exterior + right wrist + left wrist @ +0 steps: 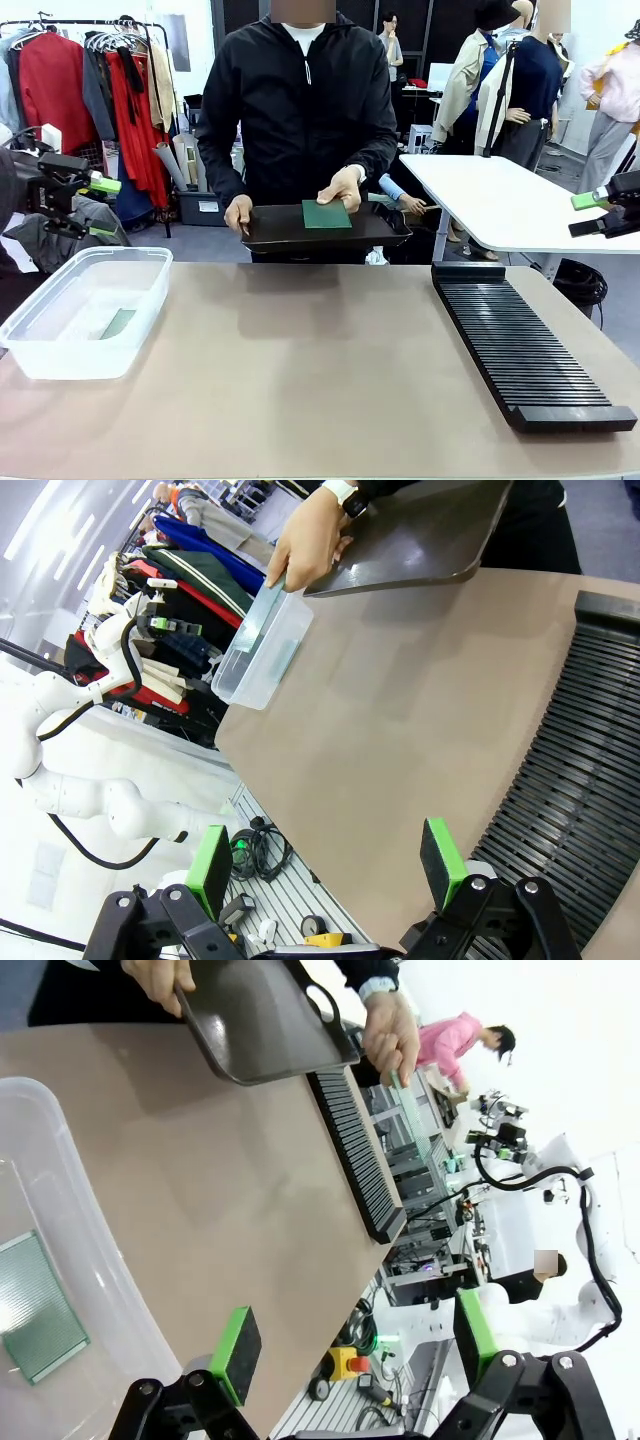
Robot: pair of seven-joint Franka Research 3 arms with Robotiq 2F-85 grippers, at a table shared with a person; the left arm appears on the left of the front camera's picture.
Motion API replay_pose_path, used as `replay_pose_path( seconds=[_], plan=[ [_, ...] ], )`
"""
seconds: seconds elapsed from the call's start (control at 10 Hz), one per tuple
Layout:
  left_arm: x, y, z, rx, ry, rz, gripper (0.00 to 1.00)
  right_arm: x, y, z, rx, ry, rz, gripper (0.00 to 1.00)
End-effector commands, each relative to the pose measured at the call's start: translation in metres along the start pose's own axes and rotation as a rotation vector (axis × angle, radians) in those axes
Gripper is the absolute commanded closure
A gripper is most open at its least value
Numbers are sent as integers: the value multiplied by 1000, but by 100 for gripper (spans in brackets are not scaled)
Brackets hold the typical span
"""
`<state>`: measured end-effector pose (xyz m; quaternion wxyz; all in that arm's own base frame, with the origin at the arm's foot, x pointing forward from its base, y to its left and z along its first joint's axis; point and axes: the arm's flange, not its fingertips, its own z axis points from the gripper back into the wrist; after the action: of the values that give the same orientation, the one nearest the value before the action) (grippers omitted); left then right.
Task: Sort PCBs into racks and boxes based on the side picked up.
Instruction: Pick up the Blank PCB handed by the Human.
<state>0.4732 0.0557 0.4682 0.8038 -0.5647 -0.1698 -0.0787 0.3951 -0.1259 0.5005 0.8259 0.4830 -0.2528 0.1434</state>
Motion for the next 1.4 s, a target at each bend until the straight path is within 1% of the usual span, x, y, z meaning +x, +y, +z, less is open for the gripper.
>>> replay_pose_path(
  seconds=[0.0,0.3,0.6,0.7,1.0,1.3],
  plan=[
    [-8,-2,-13,-35,-25,13,0,1,2,0,-1,1,-1,0],
    [-14,-2,-34,-82,-63,43,0,1,2,0,-1,1,-1,0],
    [-26,-1,-67,-92,-55,60,0,1,2,0,-1,1,-1,0],
    [-28,0,-73,-96,-54,59,0,1,2,0,-1,1,-1,0],
    [-37,2,-90,-126,-94,72,0,1,2,0,-1,1,-1,0],
    [-41,9,-109,-159,-72,93,0,1,2,0,-1,1,-1,0]
  ],
)
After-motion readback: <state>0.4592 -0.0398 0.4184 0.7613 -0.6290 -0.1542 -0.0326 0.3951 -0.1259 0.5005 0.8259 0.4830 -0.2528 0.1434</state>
